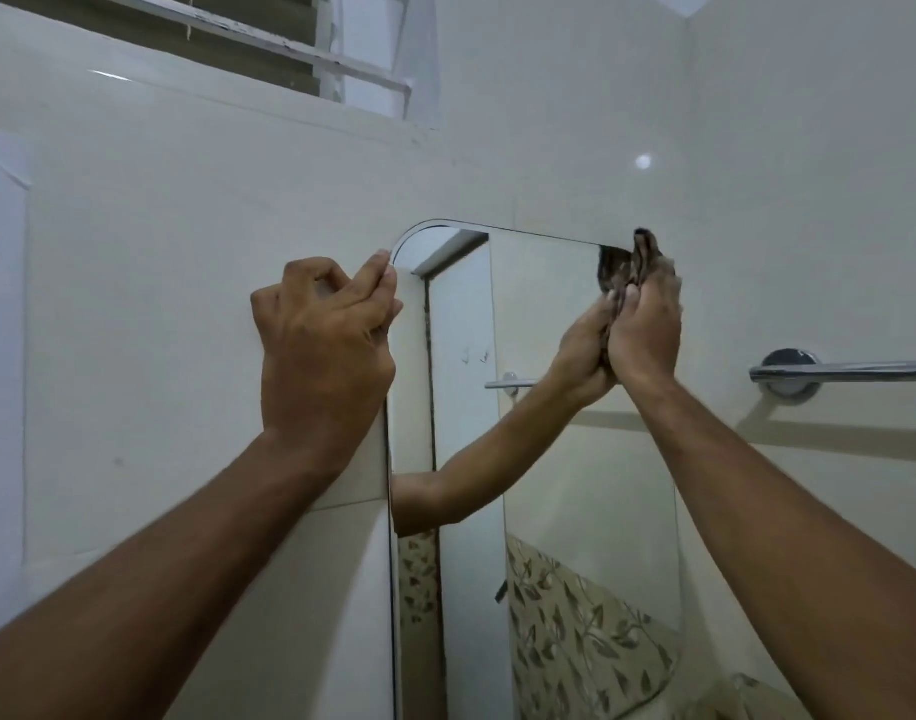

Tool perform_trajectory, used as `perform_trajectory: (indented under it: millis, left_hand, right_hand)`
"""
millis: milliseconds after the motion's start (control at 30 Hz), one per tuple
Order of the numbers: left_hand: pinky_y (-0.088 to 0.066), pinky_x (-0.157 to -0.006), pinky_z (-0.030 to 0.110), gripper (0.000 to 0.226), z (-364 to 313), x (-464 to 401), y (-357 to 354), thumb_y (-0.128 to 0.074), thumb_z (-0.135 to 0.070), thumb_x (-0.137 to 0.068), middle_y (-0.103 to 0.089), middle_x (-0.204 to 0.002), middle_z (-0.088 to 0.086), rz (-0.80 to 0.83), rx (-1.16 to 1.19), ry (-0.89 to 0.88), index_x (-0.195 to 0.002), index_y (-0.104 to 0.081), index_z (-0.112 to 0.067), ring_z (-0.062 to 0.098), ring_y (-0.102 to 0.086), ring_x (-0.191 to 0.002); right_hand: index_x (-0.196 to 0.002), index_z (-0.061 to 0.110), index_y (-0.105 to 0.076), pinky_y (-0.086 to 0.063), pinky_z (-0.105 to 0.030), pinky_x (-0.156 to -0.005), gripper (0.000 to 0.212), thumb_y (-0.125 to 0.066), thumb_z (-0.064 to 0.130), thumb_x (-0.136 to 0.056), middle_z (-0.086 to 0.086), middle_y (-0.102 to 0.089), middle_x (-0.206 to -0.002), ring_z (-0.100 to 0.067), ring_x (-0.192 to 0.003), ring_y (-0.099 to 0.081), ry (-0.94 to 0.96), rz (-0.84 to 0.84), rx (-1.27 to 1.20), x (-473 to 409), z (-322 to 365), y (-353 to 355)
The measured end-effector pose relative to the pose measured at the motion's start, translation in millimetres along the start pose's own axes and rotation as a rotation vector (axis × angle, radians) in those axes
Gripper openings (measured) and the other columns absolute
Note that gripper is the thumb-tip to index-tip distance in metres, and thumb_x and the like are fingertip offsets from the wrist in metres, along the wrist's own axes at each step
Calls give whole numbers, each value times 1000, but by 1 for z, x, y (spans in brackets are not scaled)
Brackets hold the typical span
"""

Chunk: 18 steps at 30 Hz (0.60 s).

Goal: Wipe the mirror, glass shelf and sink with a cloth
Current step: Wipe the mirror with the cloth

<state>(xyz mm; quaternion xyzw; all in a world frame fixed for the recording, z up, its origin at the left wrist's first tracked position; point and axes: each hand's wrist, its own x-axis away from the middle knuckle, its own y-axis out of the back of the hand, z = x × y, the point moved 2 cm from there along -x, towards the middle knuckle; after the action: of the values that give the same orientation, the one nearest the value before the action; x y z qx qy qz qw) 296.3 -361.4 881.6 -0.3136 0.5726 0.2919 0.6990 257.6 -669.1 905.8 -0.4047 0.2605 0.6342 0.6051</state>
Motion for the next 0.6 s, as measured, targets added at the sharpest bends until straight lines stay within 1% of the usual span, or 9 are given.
perform_trajectory:
  millis: [33, 133, 167, 233, 300, 367, 467, 533, 600]
  left_hand:
    - [-30, -85, 40, 29, 0, 0, 0, -53, -26, -97, -64, -126, -14, -1, 1, 4, -124, -64, -24, 22, -50, -110]
    - [-30, -87, 40, 30, 0, -2, -1, -51, -27, -98, -65, -123, -13, 6, -3, 26, -124, -64, -25, 21, -50, -110]
    - [-29, -88, 39, 31, 1, -2, -2, -50, -29, -98, -66, -122, -12, 12, 1, 32, -125, -63, -26, 20, -49, -111]
    - [-28, -89, 38, 32, 2, -3, -3, -47, -31, -99, -66, -122, -11, 22, 13, 42, -128, -61, -27, 20, -48, -111]
    - [-27, -89, 38, 35, 2, -5, -5, -43, -33, -99, -65, -122, -10, 43, -6, 51, -130, -59, -28, 20, -46, -113]
    - [-25, -90, 35, 39, 0, -8, -7, -38, -36, -100, -64, -121, -9, 84, -40, 68, -134, -54, -29, 19, -44, -115]
    - [-24, -91, 36, 42, 0, -5, -7, -36, -35, -98, -60, -126, -10, 149, -10, 79, -137, -51, -30, 18, -42, -118]
    - [-26, -95, 38, 42, 0, 0, -5, -40, -31, -97, -56, -135, -10, 173, 37, 46, -138, -50, -28, 21, -42, -119]
    - [-27, -98, 42, 43, 0, 7, -1, -45, -24, -95, -50, -143, -10, 185, 92, 6, -138, -50, -22, 25, -43, -118]
  right_hand:
    - [-148, 17, -33, -30, -51, -117, 47, -29, 23, -101, -9, -36, -154, -28, -144, -34, -34, 0, 25, 0, -11, 1]
    - [-151, 15, -31, -20, -44, -122, 47, -33, 15, -104, -7, -28, -161, -24, -149, -22, -127, -4, 58, 10, -36, 3]
    - [-151, 14, -31, -21, -45, -122, 48, -34, 14, -103, -8, -27, -161, -25, -149, -22, -161, -16, 56, 19, -40, 5]
    - [-152, 10, -31, -21, -47, -121, 49, -35, 12, -103, -10, -26, -161, -27, -149, -23, -186, -23, 61, 46, -44, 6]
    - [-154, 8, -27, -14, -43, -124, 51, -36, 11, -104, -10, -19, -164, -25, -152, -13, -178, 1, 52, 80, -38, 6]
    - [-155, 9, -25, -11, -41, -126, 51, -37, 12, -105, -6, -14, -165, -20, -153, -7, -145, 22, 16, 118, -22, 8]
    - [-155, 12, -19, -10, -43, -126, 53, -37, 9, -105, -3, -11, -166, -18, -154, -2, -32, 82, -19, 187, 5, 8]
    - [-155, 9, -18, -10, -45, -126, 54, -35, 3, -104, -6, -12, -165, -22, -154, -2, 99, 148, -4, 227, 21, 8]
    - [-154, 4, -23, -12, -49, -125, 47, -23, 11, -107, -12, -17, -164, -27, -153, -6, 222, 235, -28, 257, 34, 10]
